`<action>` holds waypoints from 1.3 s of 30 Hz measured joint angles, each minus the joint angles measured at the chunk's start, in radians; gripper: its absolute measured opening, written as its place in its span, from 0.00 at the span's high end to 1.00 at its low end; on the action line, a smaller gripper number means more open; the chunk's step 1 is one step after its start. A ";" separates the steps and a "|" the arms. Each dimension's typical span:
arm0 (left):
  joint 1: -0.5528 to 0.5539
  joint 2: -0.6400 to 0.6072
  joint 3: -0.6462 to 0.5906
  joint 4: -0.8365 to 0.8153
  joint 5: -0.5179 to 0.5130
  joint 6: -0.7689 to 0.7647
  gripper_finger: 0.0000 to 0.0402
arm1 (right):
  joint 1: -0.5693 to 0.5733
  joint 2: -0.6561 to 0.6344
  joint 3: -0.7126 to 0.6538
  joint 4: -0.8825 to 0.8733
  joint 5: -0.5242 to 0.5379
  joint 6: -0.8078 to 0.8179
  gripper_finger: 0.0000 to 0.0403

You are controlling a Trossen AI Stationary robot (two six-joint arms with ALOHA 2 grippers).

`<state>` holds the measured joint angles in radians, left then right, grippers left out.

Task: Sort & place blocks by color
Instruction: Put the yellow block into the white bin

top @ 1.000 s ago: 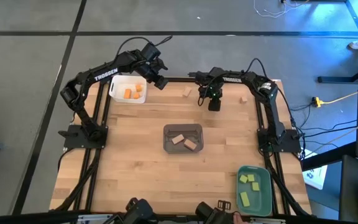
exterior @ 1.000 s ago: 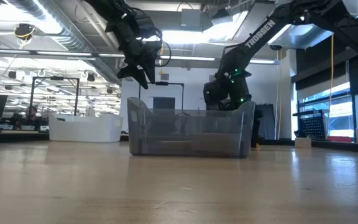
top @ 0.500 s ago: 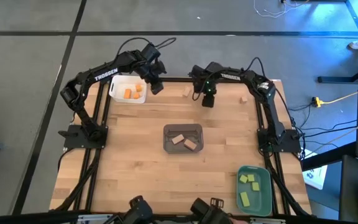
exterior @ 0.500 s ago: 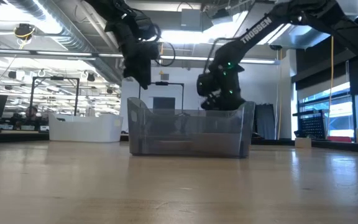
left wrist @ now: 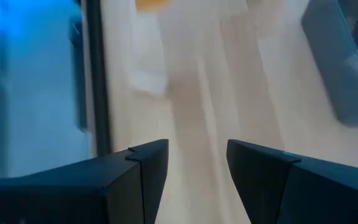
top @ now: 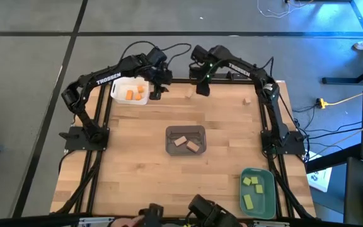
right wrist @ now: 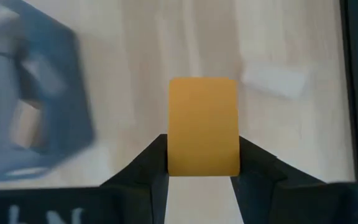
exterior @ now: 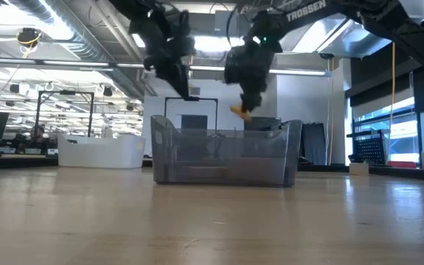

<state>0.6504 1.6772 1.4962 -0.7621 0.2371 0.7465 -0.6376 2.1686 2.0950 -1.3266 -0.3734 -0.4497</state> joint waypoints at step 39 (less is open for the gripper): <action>-0.104 -0.067 0.000 0.287 0.189 0.509 0.61 | 0.034 -0.002 0.136 0.004 -0.486 -0.132 0.67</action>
<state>0.5468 1.6097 1.4967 -0.4755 0.4260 1.2555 -0.6040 2.1670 2.2307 -1.3224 -0.8589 -0.5816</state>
